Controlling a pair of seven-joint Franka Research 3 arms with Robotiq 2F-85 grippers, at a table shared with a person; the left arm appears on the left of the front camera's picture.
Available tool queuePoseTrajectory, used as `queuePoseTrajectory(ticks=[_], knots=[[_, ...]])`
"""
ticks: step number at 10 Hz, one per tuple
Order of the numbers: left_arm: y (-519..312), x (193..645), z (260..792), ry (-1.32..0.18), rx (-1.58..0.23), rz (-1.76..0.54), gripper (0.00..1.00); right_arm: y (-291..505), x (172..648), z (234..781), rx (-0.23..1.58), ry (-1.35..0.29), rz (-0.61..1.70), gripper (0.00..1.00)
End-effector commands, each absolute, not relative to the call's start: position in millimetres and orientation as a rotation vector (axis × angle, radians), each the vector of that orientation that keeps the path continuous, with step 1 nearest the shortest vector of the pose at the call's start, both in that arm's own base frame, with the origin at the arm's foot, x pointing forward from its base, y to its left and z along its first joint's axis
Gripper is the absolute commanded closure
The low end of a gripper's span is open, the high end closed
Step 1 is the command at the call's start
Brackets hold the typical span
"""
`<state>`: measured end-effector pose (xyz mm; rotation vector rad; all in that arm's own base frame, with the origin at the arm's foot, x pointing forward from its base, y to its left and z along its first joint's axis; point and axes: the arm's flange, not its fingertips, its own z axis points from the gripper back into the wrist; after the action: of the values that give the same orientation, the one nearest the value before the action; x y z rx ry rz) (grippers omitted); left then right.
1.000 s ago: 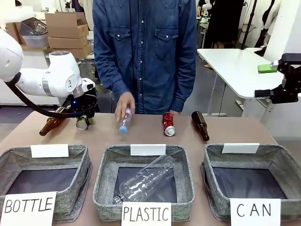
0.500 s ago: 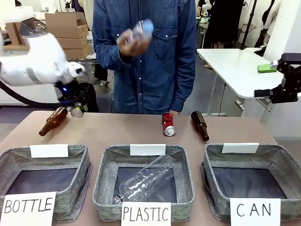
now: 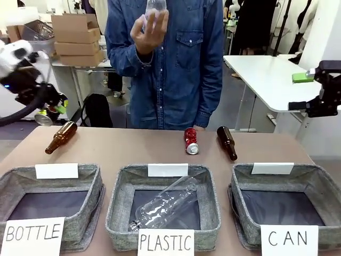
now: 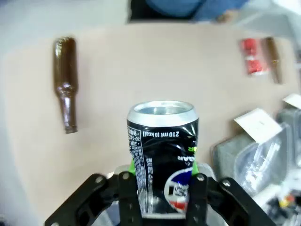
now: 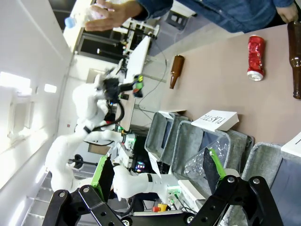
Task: Sort the can waste into the basket.
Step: Pick up the can waste from the table and place it in the right Fabric basket.
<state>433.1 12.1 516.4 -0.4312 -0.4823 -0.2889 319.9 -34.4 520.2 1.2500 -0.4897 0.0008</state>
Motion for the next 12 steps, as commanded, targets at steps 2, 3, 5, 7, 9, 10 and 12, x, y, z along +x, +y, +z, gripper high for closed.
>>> queuePoseTrajectory(ticks=[2,3,5,7,9,10,12], knots=[[10,297,551,-0.662,-0.696,-0.506,1.00,-32,323,520,1.272,-0.512,0.013,0.00],[12,274,557,-0.652,-0.701,-0.640,1.00,-32,323,520,1.272,-0.512,0.013,0.00],[23,234,569,-0.669,-0.748,-0.924,1.00,-32,323,520,1.272,-0.512,0.013,0.00],[7,242,575,-0.662,-0.724,-0.778,1.00,-32,323,520,1.272,-0.512,0.013,0.00],[7,242,575,-0.662,-0.724,-0.778,1.00,-32,323,520,1.272,-0.512,0.013,0.00],[7,242,575,-0.662,-0.724,-0.778,1.00,-32,323,520,1.272,-0.512,0.013,0.00],[7,242,575,-0.662,-0.724,-0.778,1.00,-32,323,520,1.272,-0.512,0.013,0.00]])
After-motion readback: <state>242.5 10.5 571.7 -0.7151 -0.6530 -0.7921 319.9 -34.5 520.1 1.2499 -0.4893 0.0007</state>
